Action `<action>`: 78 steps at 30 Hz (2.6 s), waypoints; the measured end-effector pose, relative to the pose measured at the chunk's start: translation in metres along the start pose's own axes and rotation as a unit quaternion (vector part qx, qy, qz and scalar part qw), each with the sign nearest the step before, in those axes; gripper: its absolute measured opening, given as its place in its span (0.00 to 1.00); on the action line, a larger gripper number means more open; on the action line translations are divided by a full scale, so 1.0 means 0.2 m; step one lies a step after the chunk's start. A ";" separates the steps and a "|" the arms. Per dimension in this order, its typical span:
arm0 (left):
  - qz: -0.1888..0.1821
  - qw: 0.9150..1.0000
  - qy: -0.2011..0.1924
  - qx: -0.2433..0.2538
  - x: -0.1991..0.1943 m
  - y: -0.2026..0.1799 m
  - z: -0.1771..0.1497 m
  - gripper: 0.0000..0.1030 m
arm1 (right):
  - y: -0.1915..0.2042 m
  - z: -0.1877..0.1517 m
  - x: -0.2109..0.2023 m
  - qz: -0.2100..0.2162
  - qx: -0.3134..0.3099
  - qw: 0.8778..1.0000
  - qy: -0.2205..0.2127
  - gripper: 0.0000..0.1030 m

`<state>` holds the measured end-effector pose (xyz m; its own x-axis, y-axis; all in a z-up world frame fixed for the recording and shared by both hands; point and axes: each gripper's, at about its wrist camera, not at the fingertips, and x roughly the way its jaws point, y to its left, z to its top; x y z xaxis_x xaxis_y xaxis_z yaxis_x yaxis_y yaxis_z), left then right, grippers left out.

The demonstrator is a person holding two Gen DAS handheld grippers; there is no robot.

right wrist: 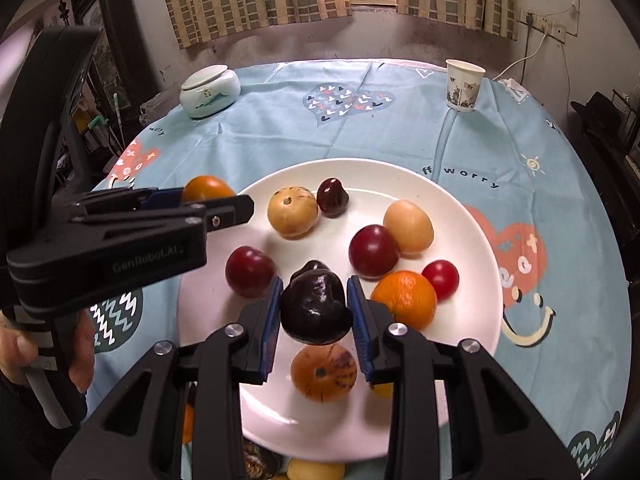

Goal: Organize fruits
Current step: 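Carry both fruits onto the white plate and open both tools, then grasp a red tomato with the left tool while the right tool grasps a dark cherry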

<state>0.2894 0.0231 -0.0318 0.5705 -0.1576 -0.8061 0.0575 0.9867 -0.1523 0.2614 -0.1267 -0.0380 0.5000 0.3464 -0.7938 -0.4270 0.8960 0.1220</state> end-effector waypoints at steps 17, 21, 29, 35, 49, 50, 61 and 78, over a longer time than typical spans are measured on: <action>0.002 1.000 -0.001 -0.002 0.02 -0.01 0.03 0.53 | -0.03 0.01 0.10 -0.028 0.000 0.999 0.031 0.34; -0.004 1.000 -0.023 -0.002 -0.09 -0.02 0.03 0.59 | -0.01 -0.02 -0.02 -0.041 -0.007 0.999 -0.001 0.74; -0.015 0.997 -0.073 0.011 -0.48 -0.07 -0.17 0.67 | -0.02 -0.06 -0.23 -0.043 0.004 0.999 -0.032 0.75; -0.025 0.996 -0.081 0.010 -0.65 -0.05 -0.45 0.68 | -0.03 -0.29 -0.38 -0.027 0.034 0.998 -0.034 0.75; 0.000 1.000 -0.021 -0.005 -0.59 0.03 -1.02 0.68 | 0.07 -0.80 -0.47 0.003 0.067 0.998 -0.021 0.75; 0.003 1.000 -0.016 -0.009 -0.58 0.05 -1.04 0.68 | 0.11 -0.82 -0.47 0.011 0.060 0.998 -0.022 0.75; 0.008 0.999 -0.003 -0.033 -0.58 0.19 -1.14 0.68 | 0.33 -0.81 -0.25 0.049 0.018 0.999 0.002 0.70; 0.000 1.000 0.000 -0.020 -0.34 0.18 -0.96 0.68 | 0.28 -0.81 -0.29 0.026 0.034 0.999 0.015 0.29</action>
<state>0.0960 0.0622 -0.0932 0.5712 -0.1577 -0.8055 0.0254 0.9843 -0.1747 0.0869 -0.1413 -0.0824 0.4548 0.3857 -0.8028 -0.4001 0.8937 0.2028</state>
